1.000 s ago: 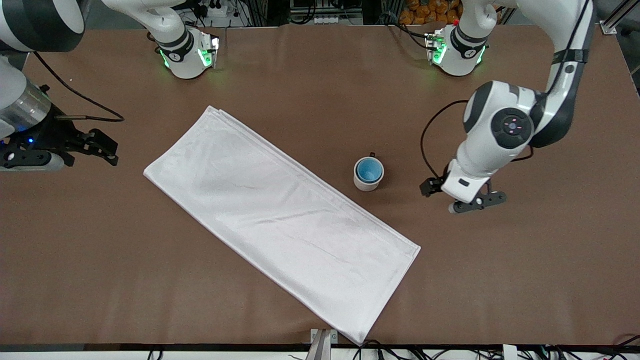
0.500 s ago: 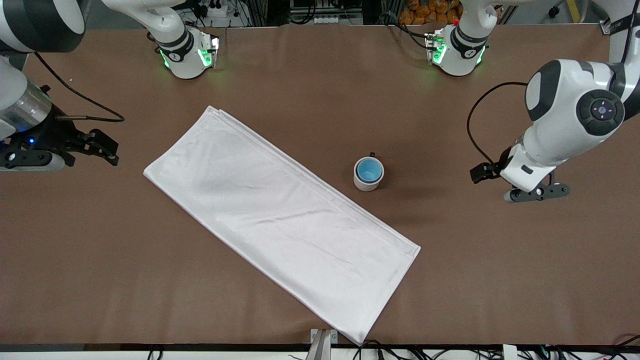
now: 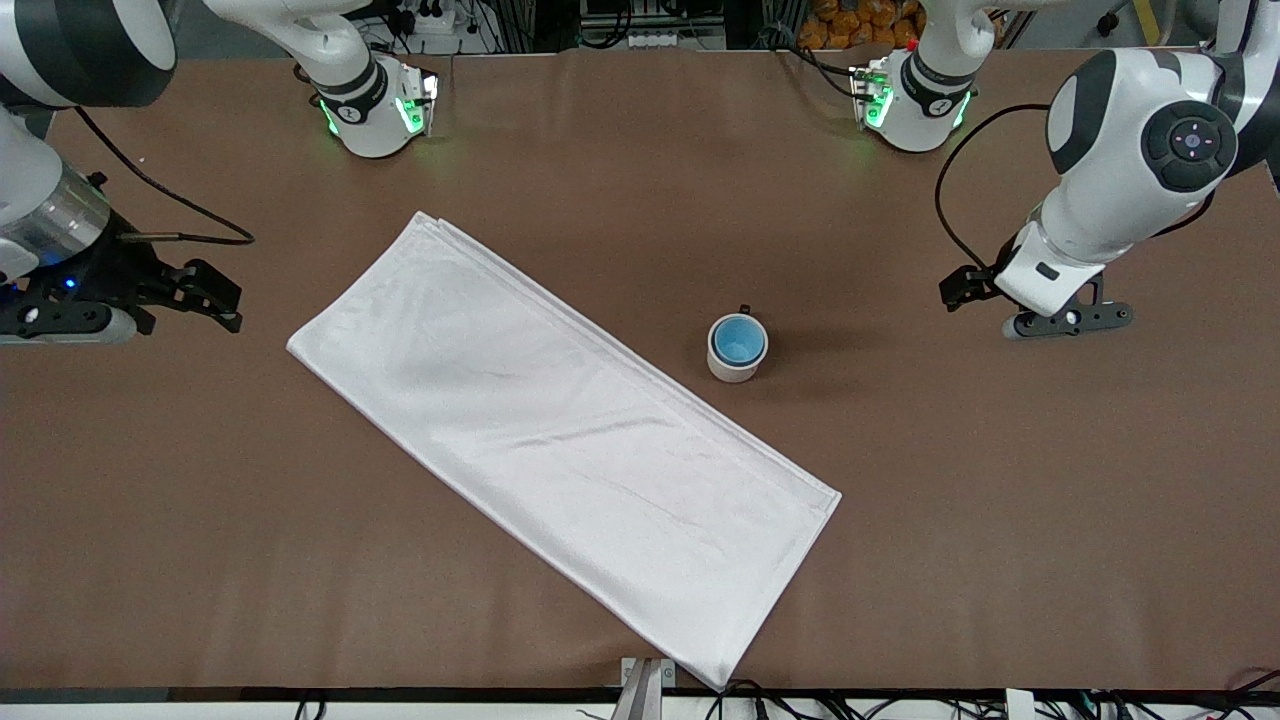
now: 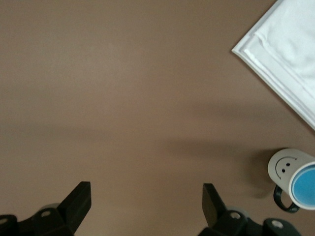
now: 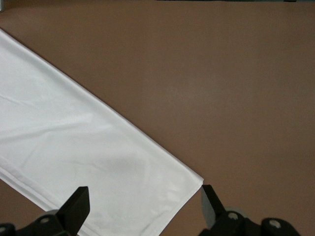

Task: Place blue cup into white mug on table

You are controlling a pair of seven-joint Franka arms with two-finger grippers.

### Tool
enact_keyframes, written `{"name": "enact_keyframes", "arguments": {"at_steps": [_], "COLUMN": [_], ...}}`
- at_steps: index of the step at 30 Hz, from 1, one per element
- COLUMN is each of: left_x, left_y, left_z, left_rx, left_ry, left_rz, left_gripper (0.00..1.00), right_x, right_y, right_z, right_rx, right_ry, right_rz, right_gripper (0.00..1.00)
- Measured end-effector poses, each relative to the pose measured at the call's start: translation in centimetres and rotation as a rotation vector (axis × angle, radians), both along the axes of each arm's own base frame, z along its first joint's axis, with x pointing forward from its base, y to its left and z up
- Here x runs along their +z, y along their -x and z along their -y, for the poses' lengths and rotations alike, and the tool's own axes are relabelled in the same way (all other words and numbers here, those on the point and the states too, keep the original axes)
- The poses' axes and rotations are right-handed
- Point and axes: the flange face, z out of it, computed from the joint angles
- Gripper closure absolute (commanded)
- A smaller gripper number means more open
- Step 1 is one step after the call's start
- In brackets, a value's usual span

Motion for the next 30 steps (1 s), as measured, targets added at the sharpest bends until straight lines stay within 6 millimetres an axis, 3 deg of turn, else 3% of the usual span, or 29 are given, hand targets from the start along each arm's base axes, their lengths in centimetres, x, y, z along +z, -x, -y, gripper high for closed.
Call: {"name": "enact_keyframes", "arguments": {"at_steps": [7, 13, 16, 23, 30], "left_x": [1.6, 5.6, 7.2, 9.3, 11.8], "left_y": [0.0, -2.0, -2.4, -2.8, -3.0], "left_z": [-1.0, -6.0, -7.3, -6.9, -5.0], "left_rx": [-0.053, -0.095, -0.097, -0.107, -0.135], "left_ry": [0.007, 0.013, 0.012, 0.013, 0.028], "left_rz": [0.034, 0.109, 0.112, 0.091, 0.085], "left_gripper": [0.00, 0.00, 0.00, 0.00, 0.00], "right_x": [0.0, 0.0, 0.0, 0.0, 0.0], "right_y": [0.0, 0.0, 0.0, 0.0, 0.0], "right_z": [-0.1, -0.1, -0.1, -0.1, -0.1], "right_rx": [0.002, 0.002, 0.002, 0.002, 0.002], "right_ry": [0.000, 0.000, 0.000, 0.000, 0.000], "right_rz": [0.000, 0.000, 0.000, 0.000, 0.000], "right_gripper": [0.00, 0.00, 0.00, 0.00, 0.00]}}
